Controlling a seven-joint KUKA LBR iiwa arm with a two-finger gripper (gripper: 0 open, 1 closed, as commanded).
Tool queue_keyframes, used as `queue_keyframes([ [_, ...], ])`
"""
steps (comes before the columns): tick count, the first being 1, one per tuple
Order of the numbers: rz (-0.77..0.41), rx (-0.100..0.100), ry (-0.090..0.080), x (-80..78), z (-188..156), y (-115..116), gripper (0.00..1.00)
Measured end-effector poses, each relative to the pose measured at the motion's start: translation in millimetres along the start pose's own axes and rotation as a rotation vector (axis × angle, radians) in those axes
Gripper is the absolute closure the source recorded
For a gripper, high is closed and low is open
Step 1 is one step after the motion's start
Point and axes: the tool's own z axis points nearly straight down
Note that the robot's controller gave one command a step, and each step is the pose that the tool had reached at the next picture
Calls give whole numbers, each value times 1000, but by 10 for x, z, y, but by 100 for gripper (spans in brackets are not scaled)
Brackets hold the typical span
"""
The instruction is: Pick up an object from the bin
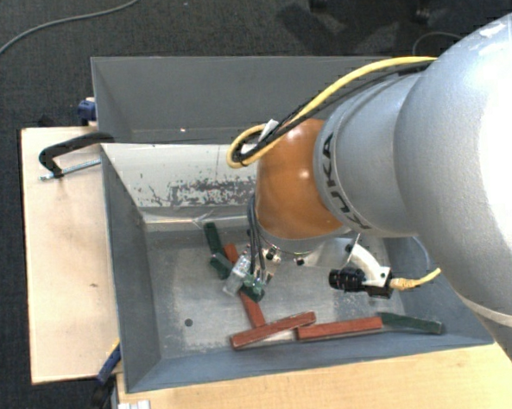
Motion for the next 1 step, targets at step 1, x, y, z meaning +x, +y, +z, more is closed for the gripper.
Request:
queue_keyframes([
  [1, -2, 4, 3, 0, -25, 12, 100],
])
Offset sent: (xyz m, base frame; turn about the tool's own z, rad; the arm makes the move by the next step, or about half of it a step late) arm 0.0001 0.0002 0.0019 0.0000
